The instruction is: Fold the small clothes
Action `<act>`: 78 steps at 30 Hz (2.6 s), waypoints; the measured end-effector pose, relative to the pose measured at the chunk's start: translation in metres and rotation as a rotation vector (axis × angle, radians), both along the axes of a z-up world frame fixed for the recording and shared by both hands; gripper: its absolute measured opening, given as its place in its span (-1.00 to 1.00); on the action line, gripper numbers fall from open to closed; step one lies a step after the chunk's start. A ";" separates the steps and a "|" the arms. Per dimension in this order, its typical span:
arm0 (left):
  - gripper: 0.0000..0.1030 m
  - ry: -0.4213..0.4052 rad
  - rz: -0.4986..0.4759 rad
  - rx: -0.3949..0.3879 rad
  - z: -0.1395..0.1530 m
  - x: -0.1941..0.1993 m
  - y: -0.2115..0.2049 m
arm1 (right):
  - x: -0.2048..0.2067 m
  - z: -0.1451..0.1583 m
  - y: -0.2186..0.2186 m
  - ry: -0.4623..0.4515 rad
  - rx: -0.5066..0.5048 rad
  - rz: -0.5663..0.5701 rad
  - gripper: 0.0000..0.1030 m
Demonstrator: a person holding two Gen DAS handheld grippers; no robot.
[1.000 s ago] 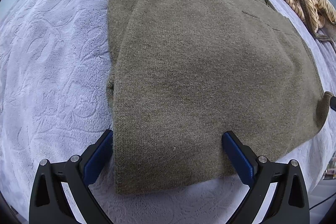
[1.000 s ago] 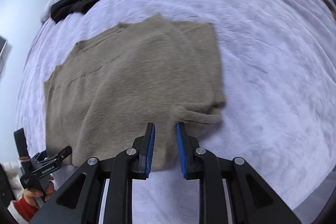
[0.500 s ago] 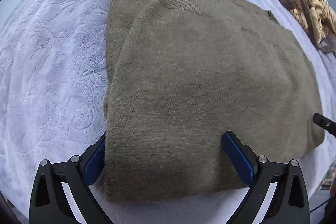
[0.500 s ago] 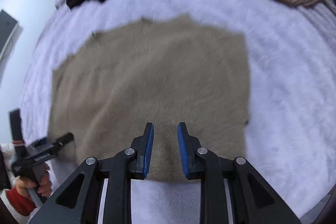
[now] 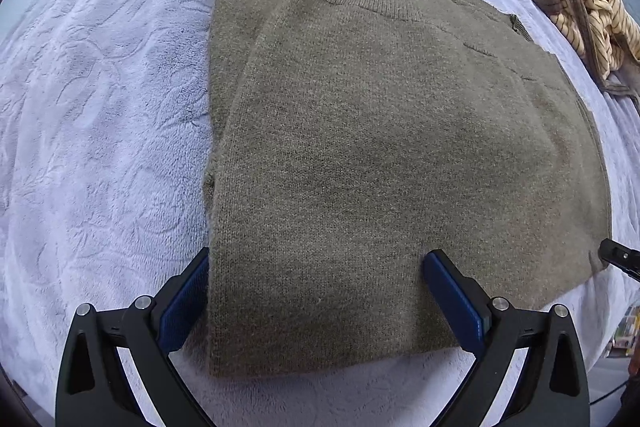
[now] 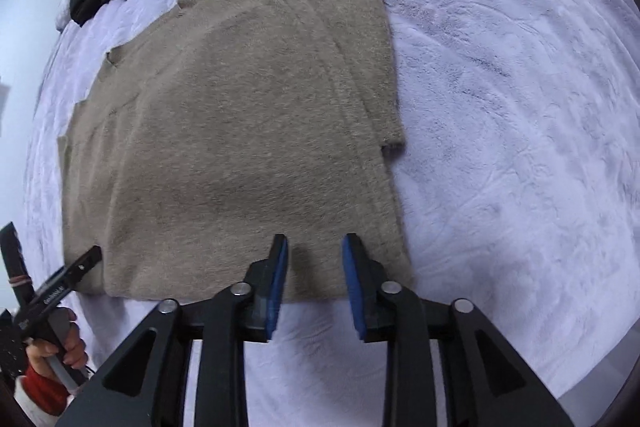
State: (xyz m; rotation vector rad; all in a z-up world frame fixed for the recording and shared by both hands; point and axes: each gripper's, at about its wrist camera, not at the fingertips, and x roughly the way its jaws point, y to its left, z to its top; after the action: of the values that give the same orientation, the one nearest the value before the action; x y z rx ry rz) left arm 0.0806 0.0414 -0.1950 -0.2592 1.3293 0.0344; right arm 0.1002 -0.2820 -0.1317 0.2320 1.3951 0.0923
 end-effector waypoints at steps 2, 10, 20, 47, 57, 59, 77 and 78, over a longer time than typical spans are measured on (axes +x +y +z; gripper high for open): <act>0.97 0.000 0.004 -0.002 0.004 -0.002 -0.002 | -0.002 0.007 0.010 -0.008 0.008 0.024 -0.21; 0.97 -0.012 0.034 -0.031 0.019 -0.010 0.011 | -0.015 0.010 0.051 0.016 0.034 0.089 -0.21; 0.97 -0.073 0.110 -0.178 0.039 -0.042 0.052 | -0.019 0.002 0.086 0.032 0.050 0.157 -0.21; 0.96 -0.166 0.372 -0.577 -0.014 -0.028 0.020 | -0.022 -0.007 0.141 0.079 0.047 0.287 -0.18; -0.80 -0.226 0.284 -0.172 0.025 -0.013 0.009 | 0.000 0.009 0.130 0.046 0.048 0.279 -0.18; -0.80 -0.282 0.164 -0.038 0.041 -0.011 -0.012 | 0.017 0.020 0.132 0.022 0.051 0.296 -0.18; -0.80 -0.450 -0.250 0.221 0.078 -0.006 -0.089 | 0.145 0.024 0.351 0.311 0.132 0.856 0.80; -0.80 -0.449 -0.251 0.221 0.078 -0.008 -0.089 | 0.143 0.020 0.357 0.323 0.114 0.866 0.80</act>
State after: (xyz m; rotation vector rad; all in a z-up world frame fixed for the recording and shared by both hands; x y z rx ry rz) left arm 0.0729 -0.0475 -0.1172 0.0870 0.8927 -0.0843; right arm 0.2436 0.0753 -0.1118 -0.2927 1.7306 0.8822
